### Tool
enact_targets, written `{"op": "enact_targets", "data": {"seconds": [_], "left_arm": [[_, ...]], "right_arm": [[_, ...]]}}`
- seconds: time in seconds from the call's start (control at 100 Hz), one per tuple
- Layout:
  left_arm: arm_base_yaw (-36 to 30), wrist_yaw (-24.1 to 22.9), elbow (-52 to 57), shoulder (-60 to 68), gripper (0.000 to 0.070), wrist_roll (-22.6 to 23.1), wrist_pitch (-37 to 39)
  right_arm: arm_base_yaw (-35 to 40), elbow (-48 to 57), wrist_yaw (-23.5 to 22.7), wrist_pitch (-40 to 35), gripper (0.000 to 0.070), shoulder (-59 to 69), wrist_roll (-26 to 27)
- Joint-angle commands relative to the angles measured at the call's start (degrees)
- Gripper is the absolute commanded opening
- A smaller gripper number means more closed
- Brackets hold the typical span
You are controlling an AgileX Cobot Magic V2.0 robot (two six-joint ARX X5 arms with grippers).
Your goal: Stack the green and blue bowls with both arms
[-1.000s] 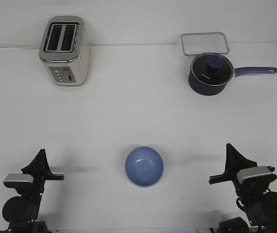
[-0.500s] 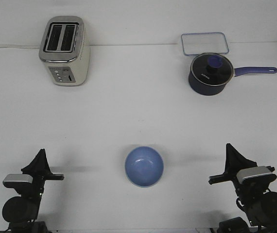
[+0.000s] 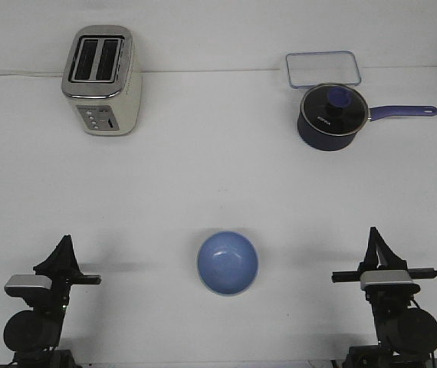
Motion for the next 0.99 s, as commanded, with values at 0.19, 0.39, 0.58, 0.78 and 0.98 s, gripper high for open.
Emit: {"op": "enact_targets", "data": {"seconds": [0.19,0.39,0.58,0.78,0.98], "left_arm": [[0.0,-0.1,-1.1,-0.1,0.0015,-0.3,0.6],[0.0,-0.1,-1.1,-0.1,0.0015,-0.4,0.6],[0.0,-0.1,-1.1,-0.1,0.0015,-0.3,0.6],[0.0,-0.1,-1.1,-0.1,0.0015,-0.4,0.6],[0.0,-0.1,-1.1,-0.1,0.0015,-0.4,0.6]], "right_arm": [[-1.0,-13.5,-2.1,7.0,0.0000,-2.7,-4.5],[-1.0,-13.5,-2.4,7.6,0.0000,-2.6,-6.7],[-0.9,-13.5,-2.8,7.6,0.0000,-2.7,-6.7],[-0.9,-13.5,-2.8,7.6,0.0000,-2.7,-6.7],[-0.9,-13.5,-2.8,7.6,0.0000,-2.7,-6.7]]}}
